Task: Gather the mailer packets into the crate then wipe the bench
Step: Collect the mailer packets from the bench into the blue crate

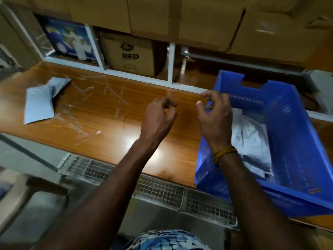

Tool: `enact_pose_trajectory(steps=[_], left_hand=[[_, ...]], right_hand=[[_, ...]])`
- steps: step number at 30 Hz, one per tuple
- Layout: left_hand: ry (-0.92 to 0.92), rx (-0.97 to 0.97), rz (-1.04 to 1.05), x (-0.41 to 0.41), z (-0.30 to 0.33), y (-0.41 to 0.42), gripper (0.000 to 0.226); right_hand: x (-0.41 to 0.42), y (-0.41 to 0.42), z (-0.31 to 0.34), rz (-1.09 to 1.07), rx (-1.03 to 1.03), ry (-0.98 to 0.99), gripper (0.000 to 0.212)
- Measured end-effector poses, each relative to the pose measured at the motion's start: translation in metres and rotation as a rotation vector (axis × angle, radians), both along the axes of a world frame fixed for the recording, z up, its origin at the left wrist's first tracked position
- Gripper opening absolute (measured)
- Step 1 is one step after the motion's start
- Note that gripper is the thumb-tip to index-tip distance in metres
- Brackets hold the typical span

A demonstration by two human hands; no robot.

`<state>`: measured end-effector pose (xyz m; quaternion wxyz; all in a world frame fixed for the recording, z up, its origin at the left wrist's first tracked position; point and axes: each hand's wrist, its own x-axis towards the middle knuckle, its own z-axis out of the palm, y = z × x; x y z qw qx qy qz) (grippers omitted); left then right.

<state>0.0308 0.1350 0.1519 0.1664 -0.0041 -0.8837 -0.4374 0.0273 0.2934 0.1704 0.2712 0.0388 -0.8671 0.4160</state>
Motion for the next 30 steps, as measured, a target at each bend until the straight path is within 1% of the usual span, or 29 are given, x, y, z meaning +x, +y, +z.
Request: enact_pose_trajectory(steps=[4, 8, 11, 16, 20, 25, 30], left_hand=[[-0.058, 0.006, 0.144, 0.02, -0.016, -0.084, 0.017], [-0.086, 0.011, 0.274, 0.041, -0.025, -0.16, 0.022], [-0.104, 0.012, 0.349, 0.056, -0.033, -0.213, 0.023], [-0.161, 0.004, 0.455, 0.08, -0.047, -0.292, 0.023], [-0.207, -0.008, 0.527, 0.089, -0.053, -0.338, 0.024], [-0.242, -0.003, 0.58, 0.082, -0.062, -0.377, 0.026], [-0.288, -0.006, 0.577, 0.06, -0.075, -0.411, 0.03]], right_hand=[[0.011, -0.079, -0.008, 0.154, 0.02, -0.059, 0.018], [0.02, -0.163, -0.023, 0.286, 0.058, -0.123, 0.018], [0.023, -0.22, -0.032, 0.356, 0.095, -0.135, 0.019], [0.028, -0.299, -0.042, 0.437, 0.089, -0.159, 0.021], [0.029, -0.344, -0.047, 0.491, 0.103, -0.177, 0.022], [0.014, -0.386, -0.055, 0.548, 0.145, -0.22, 0.023], [-0.016, -0.428, -0.067, 0.56, 0.144, -0.265, 0.025]])
